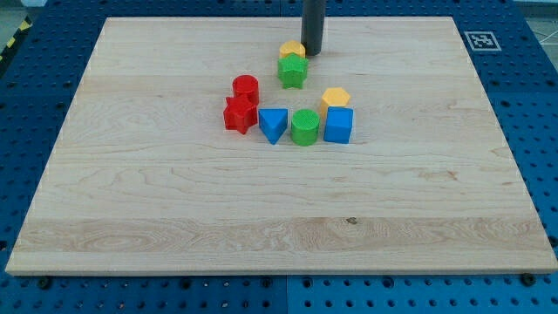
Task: Slide the green star to the top of the red circle
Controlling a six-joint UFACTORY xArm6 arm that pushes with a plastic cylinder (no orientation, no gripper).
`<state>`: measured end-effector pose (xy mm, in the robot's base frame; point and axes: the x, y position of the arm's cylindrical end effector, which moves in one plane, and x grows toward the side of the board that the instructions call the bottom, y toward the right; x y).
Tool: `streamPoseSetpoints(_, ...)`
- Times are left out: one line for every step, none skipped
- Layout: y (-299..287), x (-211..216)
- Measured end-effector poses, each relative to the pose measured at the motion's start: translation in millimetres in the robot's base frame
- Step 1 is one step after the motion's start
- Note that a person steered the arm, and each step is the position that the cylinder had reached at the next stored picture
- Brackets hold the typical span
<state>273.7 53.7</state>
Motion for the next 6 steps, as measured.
streamPoseSetpoints(36.0, 8.6)
streamPoseSetpoints(53.4, 38.1)
streamPoseSetpoints(34.3, 55.6)
streamPoseSetpoints(2.9, 55.6)
streamPoseSetpoints(-29.0, 54.8)
streamPoseSetpoints(-58.4, 54.4)
